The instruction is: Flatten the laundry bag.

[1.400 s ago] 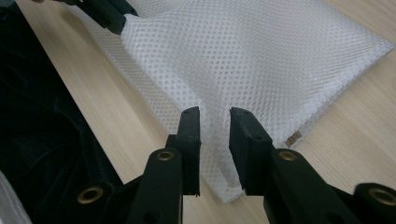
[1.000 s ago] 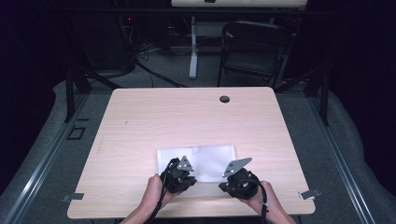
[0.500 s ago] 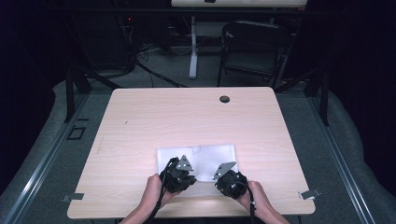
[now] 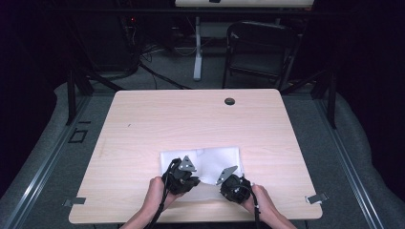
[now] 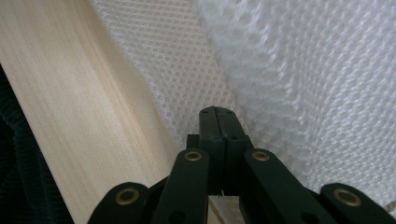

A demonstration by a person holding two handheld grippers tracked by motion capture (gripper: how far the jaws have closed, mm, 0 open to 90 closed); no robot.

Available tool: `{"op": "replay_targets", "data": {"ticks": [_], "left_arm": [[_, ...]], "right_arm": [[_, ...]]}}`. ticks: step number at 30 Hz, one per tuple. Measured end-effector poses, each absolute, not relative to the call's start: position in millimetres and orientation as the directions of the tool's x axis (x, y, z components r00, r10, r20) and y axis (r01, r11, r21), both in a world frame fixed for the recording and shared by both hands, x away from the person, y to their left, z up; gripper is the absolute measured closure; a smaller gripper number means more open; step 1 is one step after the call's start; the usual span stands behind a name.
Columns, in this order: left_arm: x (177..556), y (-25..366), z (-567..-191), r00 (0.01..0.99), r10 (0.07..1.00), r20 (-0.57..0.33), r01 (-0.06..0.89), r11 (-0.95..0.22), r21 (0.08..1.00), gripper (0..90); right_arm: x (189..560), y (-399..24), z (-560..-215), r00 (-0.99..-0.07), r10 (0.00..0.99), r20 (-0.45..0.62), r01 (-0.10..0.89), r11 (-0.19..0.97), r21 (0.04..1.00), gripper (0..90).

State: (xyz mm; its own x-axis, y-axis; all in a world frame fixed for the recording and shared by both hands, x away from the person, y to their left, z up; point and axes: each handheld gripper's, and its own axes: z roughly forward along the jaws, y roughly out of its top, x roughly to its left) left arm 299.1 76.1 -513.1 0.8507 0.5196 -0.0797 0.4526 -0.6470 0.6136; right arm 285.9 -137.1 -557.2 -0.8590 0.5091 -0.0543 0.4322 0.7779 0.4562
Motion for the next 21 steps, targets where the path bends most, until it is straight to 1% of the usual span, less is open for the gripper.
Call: {"op": "replay_targets", "data": {"ticks": [5,7,12,17,21], "left_arm": [[303,76,-507,0.841,0.537,-0.075,0.461,-0.635,0.62,87.3],[305,77,-503,0.835,0.548,-0.057,0.462,-0.641,0.613,87.3],[313,81,-493,0.831,0.551,-0.073,0.469,-0.625,0.624,87.2],[322,83,-482,0.818,0.571,-0.066,0.477,-0.611,0.632,87.2],[333,83,-471,0.809,0.584,-0.061,0.484,-0.604,0.633,87.3]], "right_arm": [[286,-138,-557,-0.859,0.51,-0.051,0.434,0.777,0.455,90.0],[285,-138,-557,-0.859,0.509,-0.052,0.433,0.778,0.456,90.0],[285,-138,-558,-0.859,0.509,-0.054,0.431,0.777,0.458,90.0],[285,-138,-556,-0.862,0.503,-0.06,0.428,0.788,0.443,90.0],[286,-139,-556,-0.864,0.501,-0.04,0.436,0.788,0.434,90.0]]}}
